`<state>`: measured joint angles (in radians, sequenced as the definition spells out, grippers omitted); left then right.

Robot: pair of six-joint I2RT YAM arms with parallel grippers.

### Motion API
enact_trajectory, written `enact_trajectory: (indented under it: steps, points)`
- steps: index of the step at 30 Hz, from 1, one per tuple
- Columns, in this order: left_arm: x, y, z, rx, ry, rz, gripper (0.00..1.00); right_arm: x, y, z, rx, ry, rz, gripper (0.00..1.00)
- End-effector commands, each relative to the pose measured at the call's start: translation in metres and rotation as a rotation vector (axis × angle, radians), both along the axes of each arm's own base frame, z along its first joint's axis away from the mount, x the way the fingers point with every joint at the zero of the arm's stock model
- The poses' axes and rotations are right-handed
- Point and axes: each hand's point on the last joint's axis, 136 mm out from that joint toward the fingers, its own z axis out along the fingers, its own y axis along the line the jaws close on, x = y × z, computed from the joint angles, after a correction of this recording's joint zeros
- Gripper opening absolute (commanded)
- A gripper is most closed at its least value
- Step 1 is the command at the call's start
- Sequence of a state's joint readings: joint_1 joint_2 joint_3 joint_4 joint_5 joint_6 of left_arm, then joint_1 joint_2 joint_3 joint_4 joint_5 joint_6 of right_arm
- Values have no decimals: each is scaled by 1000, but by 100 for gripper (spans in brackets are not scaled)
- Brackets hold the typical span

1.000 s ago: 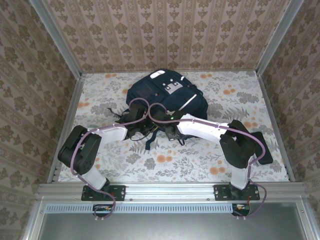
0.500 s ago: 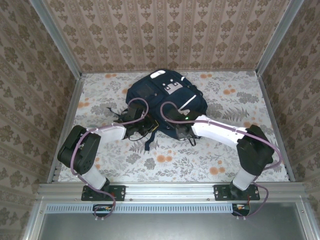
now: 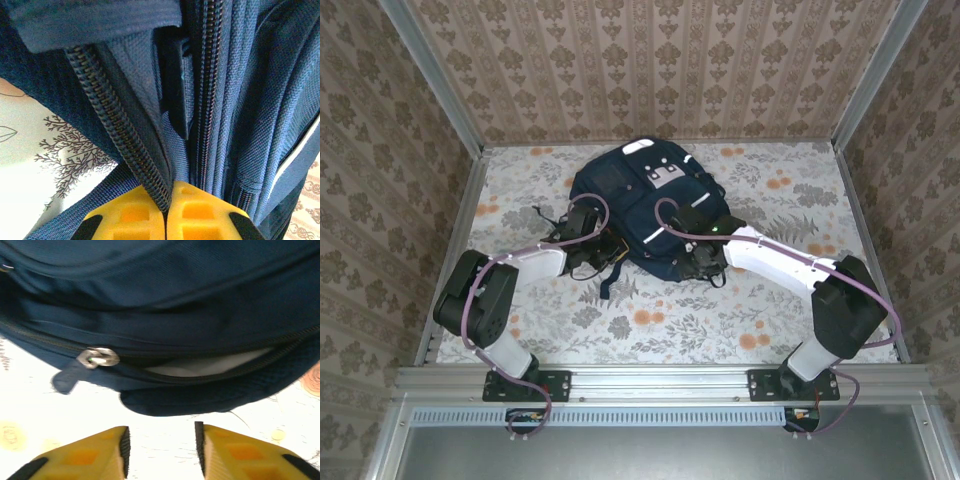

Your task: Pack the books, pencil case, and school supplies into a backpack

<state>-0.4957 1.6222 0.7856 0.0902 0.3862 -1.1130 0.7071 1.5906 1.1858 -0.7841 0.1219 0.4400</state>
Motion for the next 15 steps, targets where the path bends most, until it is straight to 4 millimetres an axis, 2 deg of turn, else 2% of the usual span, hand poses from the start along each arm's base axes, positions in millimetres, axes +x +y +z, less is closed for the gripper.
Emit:
enact_trajectory:
  steps: [1,4,9,15]
  points:
    - [3,0,19,-24,-65,-24,2,3,27,8,25,-29,-22,46]
    - [2,-1,22,-27,-71,-28,2,4,34,4,-6,-47,-104,47]
    - [1,-1,22,-31,-67,-28,2,15,28,-3,-50,-90,-260,47]
    - [1,-2,21,-43,-67,-31,3,25,34,-6,-44,-109,-288,47]
